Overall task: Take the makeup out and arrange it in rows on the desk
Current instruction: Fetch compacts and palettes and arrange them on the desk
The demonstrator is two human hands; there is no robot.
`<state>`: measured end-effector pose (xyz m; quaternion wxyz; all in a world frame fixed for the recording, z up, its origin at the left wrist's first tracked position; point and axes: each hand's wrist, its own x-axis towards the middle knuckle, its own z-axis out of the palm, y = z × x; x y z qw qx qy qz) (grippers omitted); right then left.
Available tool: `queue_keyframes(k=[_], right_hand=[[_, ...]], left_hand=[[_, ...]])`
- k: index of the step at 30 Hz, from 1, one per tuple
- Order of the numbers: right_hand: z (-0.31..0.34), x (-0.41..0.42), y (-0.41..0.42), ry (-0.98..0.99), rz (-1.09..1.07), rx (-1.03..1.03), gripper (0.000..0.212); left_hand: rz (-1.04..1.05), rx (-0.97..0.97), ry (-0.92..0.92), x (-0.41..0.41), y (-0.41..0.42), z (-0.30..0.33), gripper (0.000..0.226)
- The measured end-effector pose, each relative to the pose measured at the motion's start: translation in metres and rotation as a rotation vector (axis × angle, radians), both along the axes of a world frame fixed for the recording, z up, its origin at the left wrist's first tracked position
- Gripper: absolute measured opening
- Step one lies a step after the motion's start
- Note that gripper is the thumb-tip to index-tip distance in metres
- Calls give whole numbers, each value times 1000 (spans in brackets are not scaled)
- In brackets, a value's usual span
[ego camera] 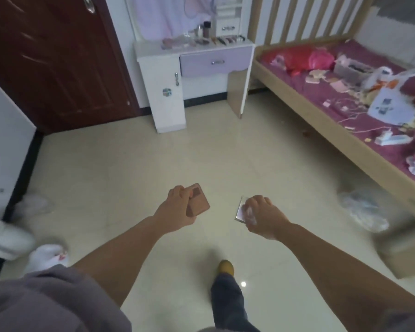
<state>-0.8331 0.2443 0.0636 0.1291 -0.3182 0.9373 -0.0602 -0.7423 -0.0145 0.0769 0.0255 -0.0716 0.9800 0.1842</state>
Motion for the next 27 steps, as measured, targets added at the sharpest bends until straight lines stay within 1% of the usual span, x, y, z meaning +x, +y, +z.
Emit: queue_keyframes(k=[3,5,7,10,13,15,19,23,25,27], right_hand=[[-4,-79,-54,19,28,-17,34],[-3,-132,-91,15,9,-66,32],[5,-185,-131,38,51,-61,31],[13,-251,-191,30,103,-59,33],[10,-313,-258,45,180,-44,35],[7,-353,-306,58,208,-59,33],[-2,-429,-400,89,231,-78,32],[8,-503,-483,110,218,-106,29],[16,-538,-517,105,210,-127,29],[18,-574,-546,105,225,-103,30]], left_hand=[[40,-30,13,-68,-47,3,68],[88,2,-7,-111,-78,7,69],[116,23,-8,-151,-111,15,67],[161,35,-17,-193,-163,18,68],[235,75,-45,-236,-223,16,73],[282,71,-30,-269,-269,14,75],[264,43,16,-346,-365,17,74],[237,12,16,-431,-458,42,72],[241,-10,14,-472,-496,51,71],[237,1,0,-513,-525,54,71]])
